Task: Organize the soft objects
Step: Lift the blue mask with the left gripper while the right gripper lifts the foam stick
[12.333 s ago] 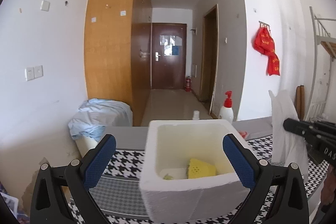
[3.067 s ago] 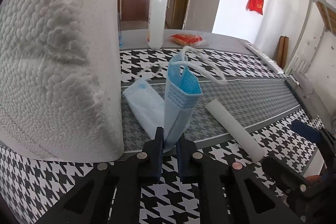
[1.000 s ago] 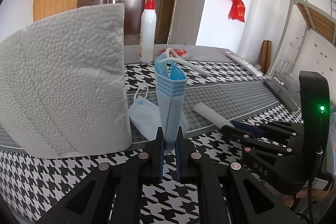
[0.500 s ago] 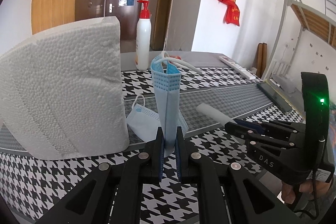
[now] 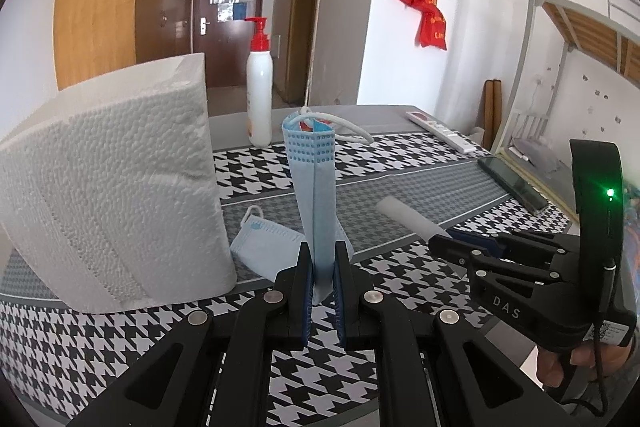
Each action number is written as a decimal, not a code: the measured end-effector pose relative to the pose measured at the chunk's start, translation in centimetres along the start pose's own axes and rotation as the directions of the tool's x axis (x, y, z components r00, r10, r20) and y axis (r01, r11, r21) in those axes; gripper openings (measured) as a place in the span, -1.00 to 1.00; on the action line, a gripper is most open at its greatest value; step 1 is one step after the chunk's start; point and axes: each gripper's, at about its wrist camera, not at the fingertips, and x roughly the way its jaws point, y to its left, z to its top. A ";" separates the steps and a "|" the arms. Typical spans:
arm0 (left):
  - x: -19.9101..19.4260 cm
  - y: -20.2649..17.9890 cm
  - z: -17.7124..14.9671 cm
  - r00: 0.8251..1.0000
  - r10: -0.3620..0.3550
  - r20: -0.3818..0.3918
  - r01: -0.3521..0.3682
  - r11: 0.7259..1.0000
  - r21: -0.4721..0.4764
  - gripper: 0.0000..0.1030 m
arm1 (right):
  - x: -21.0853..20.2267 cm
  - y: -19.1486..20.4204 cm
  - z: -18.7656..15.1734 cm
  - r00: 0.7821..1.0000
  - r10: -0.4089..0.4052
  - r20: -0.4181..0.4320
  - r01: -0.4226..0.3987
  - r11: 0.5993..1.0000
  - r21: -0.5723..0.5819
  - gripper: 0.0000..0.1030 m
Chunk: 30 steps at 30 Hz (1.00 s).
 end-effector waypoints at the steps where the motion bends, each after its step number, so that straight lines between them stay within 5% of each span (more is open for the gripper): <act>1: -0.1 -0.1 0.0 1.000 0.000 0.003 0.000 1.000 0.002 -0.81 | -0.1 -0.1 0.0 1.000 -0.001 0.003 0.001 1.000 0.003 -0.67; 22: -2.2 -1.4 -0.4 0.999 0.001 0.051 -0.003 0.999 0.042 -0.81 | -3.1 -0.5 -0.4 0.998 0.004 0.065 -0.006 1.000 0.031 -0.67; 30: -0.9 -1.1 -1.1 1.000 -0.011 -0.005 0.012 0.999 0.037 -0.82 | -3.5 -0.6 -0.7 0.998 0.001 0.068 -0.004 0.999 0.039 -0.67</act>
